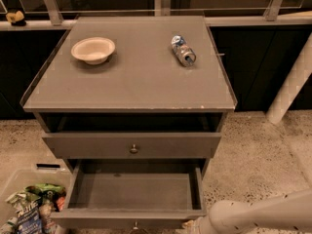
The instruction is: Close middle drawer
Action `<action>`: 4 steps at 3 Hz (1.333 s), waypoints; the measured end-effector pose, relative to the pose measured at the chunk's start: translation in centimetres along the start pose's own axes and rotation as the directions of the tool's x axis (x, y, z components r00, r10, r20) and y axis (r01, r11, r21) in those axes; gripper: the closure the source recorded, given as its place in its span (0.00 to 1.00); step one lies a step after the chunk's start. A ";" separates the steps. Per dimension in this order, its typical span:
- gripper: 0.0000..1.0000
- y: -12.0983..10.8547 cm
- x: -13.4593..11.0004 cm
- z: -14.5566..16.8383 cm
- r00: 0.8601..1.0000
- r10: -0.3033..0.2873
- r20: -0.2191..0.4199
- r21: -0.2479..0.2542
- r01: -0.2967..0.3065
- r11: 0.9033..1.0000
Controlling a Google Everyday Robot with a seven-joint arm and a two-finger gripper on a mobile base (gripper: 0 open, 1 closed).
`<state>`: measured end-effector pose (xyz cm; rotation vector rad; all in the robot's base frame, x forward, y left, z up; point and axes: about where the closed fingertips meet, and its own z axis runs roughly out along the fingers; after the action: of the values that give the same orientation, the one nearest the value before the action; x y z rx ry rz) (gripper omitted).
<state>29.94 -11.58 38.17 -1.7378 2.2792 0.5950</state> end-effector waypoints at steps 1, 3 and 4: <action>0.00 -2.5 -1.1 0.2 0.999 0.047 0.000 0.025 -0.047 0.999; 0.00 -8.1 -7.0 -4.8 0.997 0.062 0.047 0.155 -0.069 0.986; 0.00 -8.1 -7.0 -4.8 0.997 0.062 0.047 0.155 -0.069 0.986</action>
Offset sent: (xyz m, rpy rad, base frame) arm 0.1155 0.0231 0.0473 -0.0154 -0.1211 -0.1458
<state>40.04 -9.39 43.78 -1.5688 2.2943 0.4472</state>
